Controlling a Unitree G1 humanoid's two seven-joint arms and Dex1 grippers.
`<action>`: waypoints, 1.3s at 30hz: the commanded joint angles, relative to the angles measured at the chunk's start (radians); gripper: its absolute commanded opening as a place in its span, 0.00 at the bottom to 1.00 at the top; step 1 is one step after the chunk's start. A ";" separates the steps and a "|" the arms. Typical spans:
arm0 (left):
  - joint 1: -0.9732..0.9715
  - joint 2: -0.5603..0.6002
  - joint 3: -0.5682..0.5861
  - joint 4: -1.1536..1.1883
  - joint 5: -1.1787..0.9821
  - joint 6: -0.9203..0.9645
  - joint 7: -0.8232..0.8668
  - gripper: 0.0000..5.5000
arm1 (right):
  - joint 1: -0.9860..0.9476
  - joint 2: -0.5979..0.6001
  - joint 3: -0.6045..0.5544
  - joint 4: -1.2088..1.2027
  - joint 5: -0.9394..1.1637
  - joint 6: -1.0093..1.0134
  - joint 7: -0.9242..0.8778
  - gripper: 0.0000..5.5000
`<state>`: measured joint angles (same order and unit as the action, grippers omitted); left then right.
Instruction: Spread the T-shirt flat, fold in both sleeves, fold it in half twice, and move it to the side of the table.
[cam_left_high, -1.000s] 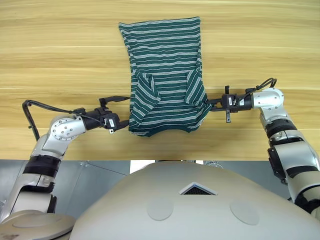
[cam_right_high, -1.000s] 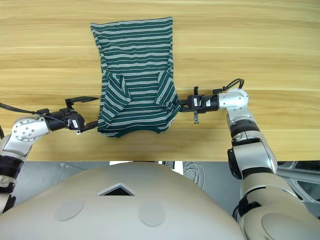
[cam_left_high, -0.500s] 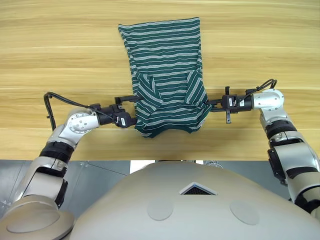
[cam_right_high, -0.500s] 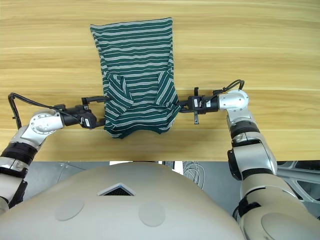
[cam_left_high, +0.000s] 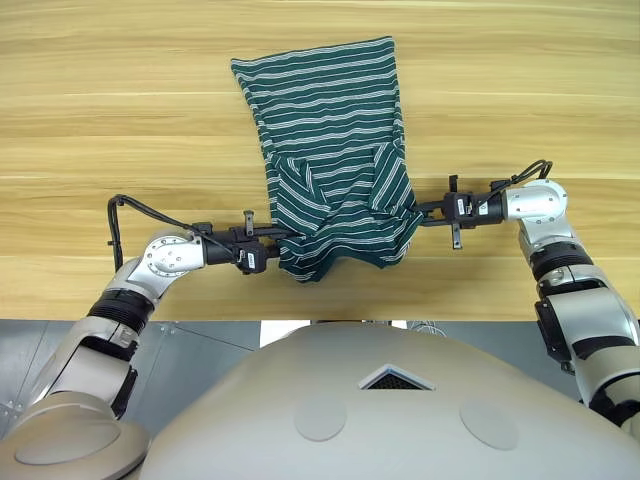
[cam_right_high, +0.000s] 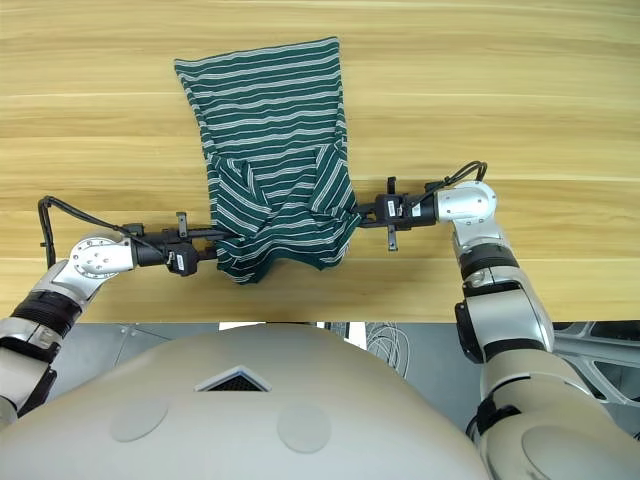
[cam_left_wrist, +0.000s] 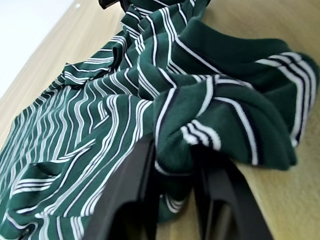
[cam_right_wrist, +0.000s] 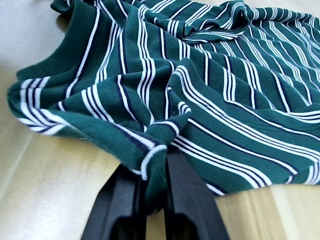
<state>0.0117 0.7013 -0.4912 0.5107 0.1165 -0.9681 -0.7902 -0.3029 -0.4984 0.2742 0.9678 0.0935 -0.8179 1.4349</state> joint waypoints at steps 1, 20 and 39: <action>0.047 0.059 -0.026 0.027 -0.026 0.069 -0.107 0.05 | 0.043 -0.041 -0.002 -0.061 0.028 0.041 0.076 0.05; 0.286 0.206 0.186 -0.698 -0.671 0.661 -0.228 0.00 | 0.167 -0.399 0.122 -0.819 0.417 0.565 0.178 0.04; -0.394 -0.251 0.300 0.338 -0.463 0.794 -0.338 0.00 | -0.515 0.042 0.126 0.310 0.151 0.615 0.110 0.04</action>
<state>-0.3373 0.4818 -0.2004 0.7552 -0.3940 -0.1302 -1.1494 -0.8015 -0.4560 0.4340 1.2468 0.2796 -0.1897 1.5748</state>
